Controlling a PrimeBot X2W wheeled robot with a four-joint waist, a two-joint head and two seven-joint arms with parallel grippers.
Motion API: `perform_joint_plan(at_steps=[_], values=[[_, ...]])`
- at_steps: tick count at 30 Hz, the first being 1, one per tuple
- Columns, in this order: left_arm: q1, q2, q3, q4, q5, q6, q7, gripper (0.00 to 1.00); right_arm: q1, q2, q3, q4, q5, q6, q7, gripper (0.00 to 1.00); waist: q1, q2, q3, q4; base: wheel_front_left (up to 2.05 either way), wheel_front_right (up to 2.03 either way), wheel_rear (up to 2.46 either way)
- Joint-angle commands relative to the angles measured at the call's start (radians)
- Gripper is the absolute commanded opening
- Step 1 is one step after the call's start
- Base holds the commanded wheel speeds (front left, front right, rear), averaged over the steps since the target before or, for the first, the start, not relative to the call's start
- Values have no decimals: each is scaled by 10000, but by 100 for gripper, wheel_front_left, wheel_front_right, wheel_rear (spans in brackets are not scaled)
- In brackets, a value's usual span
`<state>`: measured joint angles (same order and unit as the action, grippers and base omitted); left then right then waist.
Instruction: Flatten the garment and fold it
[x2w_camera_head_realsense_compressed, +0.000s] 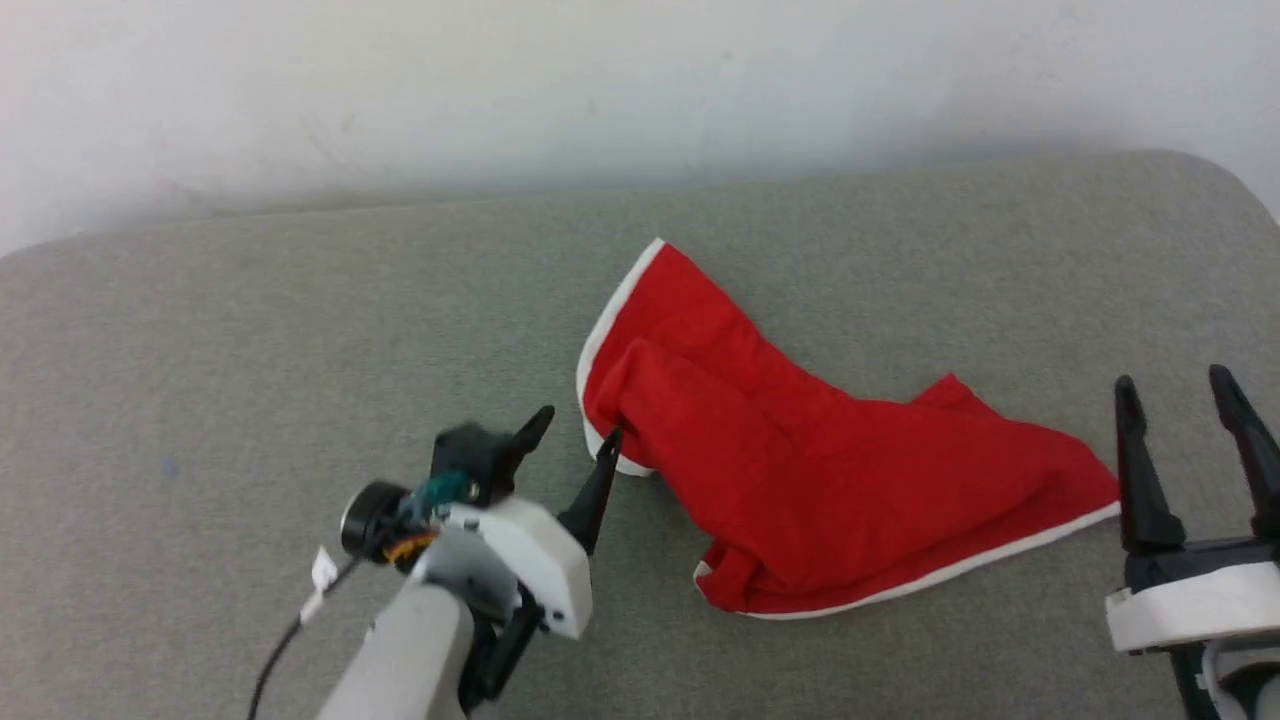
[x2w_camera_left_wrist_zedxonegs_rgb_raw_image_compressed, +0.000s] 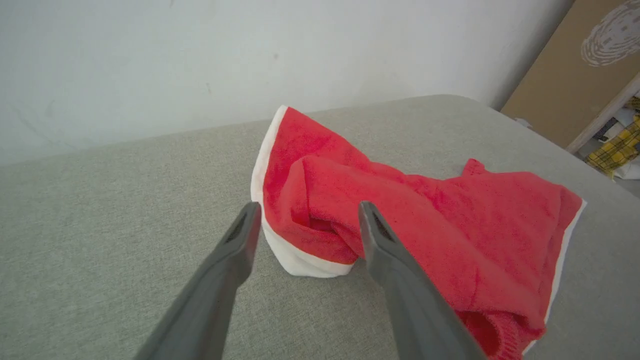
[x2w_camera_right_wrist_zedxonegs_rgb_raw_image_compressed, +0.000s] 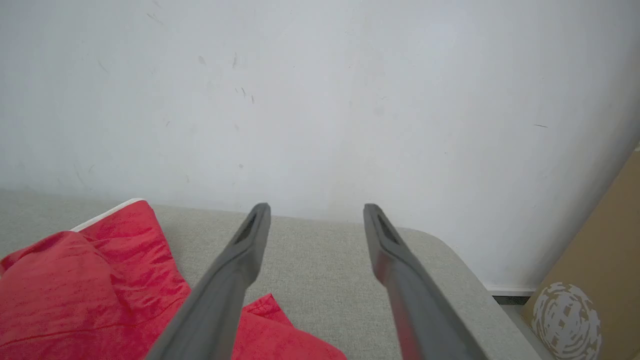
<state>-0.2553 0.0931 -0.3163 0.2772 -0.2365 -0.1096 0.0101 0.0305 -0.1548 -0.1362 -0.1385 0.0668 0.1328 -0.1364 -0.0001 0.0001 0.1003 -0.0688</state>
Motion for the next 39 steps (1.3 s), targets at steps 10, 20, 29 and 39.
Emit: perform_joint_plan(at_steps=[10, 20, 29, 39], values=[[-3014, 1412, -786, 1476, -1230, -204, 4088, 100, -375, 434, 516, 208, -233, -21, -456, 100, 1, -1, 1581, -1475, 0, 0, 0], [-4154, 2339, -2294, 2728, -2531, -209, 5441, 82, -794, 600, 813, 748, -219, -21, -820, 100, 1, -1, 2123, -1918, 0, 0, 0], [-5341, 3449, -2361, 3260, -2504, 63, 4144, 0, -842, 581, 904, 950, -360, -21, -931, 100, 1, -1, 1939, -1884, 0, 0, 0], [-6563, 4017, -1927, 4117, -1693, 1178, 2431, 0, -1015, 505, 1429, 959, -304, -21, -879, 100, 1, -1, 2235, -1899, 0, 0, 0]])
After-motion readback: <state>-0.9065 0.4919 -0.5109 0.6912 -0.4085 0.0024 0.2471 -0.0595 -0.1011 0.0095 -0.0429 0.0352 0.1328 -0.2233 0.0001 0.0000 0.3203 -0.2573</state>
